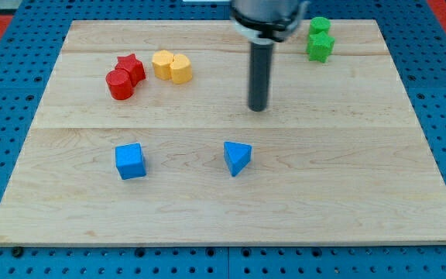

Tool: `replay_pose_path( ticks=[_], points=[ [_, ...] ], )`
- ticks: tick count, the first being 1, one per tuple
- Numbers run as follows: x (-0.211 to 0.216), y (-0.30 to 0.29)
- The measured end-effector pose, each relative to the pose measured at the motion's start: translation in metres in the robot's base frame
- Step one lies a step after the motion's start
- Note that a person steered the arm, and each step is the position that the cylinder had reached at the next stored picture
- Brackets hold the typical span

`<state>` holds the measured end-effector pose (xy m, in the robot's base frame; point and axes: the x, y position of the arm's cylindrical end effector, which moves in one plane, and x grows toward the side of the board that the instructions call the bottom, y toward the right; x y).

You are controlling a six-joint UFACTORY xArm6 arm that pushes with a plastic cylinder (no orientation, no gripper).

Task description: Push the blue triangle to the right side

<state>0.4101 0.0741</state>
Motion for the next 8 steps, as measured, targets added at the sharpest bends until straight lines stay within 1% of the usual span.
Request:
replay_pose_path(
  ticks=[1,2,3,4,5,6,7,8],
  points=[
    [0.062,0.015],
    [0.127,-0.007],
    [0.107,-0.037],
    [0.056,-0.049],
    [0.063,-0.036],
    [0.103,-0.025],
    [0.113,-0.076],
    [0.098,-0.081]
  ],
)
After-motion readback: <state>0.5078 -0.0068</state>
